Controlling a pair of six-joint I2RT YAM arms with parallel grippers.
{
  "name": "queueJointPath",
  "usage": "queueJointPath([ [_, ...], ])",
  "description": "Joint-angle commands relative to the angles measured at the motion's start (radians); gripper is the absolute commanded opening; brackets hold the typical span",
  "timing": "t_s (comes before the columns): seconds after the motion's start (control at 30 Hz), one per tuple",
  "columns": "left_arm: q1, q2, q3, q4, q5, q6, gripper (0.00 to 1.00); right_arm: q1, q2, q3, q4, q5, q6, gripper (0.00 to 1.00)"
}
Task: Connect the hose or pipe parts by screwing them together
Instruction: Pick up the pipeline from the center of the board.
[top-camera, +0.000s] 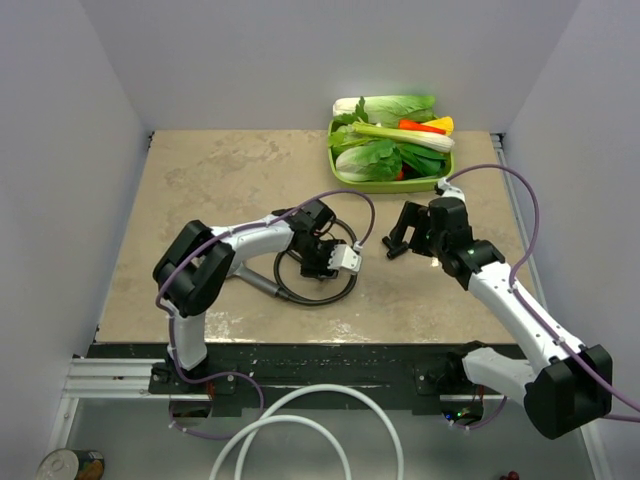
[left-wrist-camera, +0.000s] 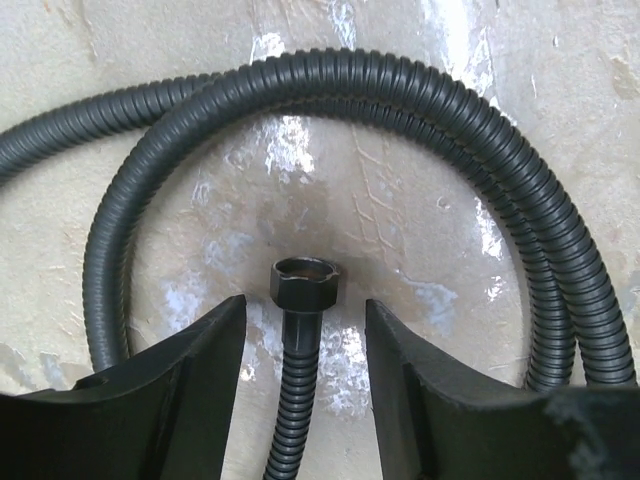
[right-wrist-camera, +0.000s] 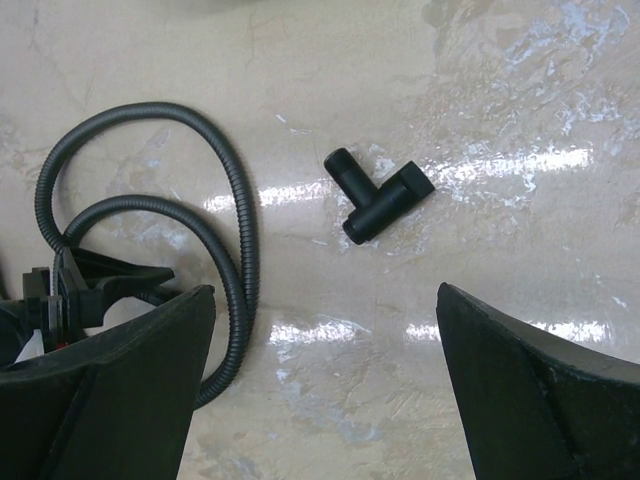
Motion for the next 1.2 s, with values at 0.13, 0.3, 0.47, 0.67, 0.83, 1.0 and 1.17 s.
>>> queueJointPath([
  [0.13,-0.021,0.042,0.028,0.018,0.019,0.016,0.53,-0.04,-0.003,-0.022,0.052,-0.049,-0.027,0.95],
  [0.3,-0.024,0.049,0.028,0.017,0.02,0.016,0.51,-0.051,0.002,-0.02,0.056,-0.068,-0.035,0.95],
  [0.47,-0.024,0.059,0.029,0.006,0.016,0.019,0.47,-0.059,0.008,-0.017,0.055,-0.079,-0.042,0.94],
  [0.67,-0.024,0.054,0.011,0.012,0.006,0.025,0.43,-0.065,0.011,-0.015,0.058,-0.095,-0.044,0.94],
  [0.83,-0.024,0.049,-0.003,0.011,0.0,0.028,0.45,-0.07,0.016,-0.014,0.059,-0.101,-0.046,0.94],
  [1.0,-0.019,0.042,-0.015,0.012,-0.018,0.033,0.49,-0.071,0.019,-0.015,0.062,-0.108,-0.046,0.94],
  [1.17,-0.015,0.042,-0.018,0.014,-0.02,0.033,0.49,-0.07,0.019,-0.018,0.067,-0.116,-0.044,0.94],
])
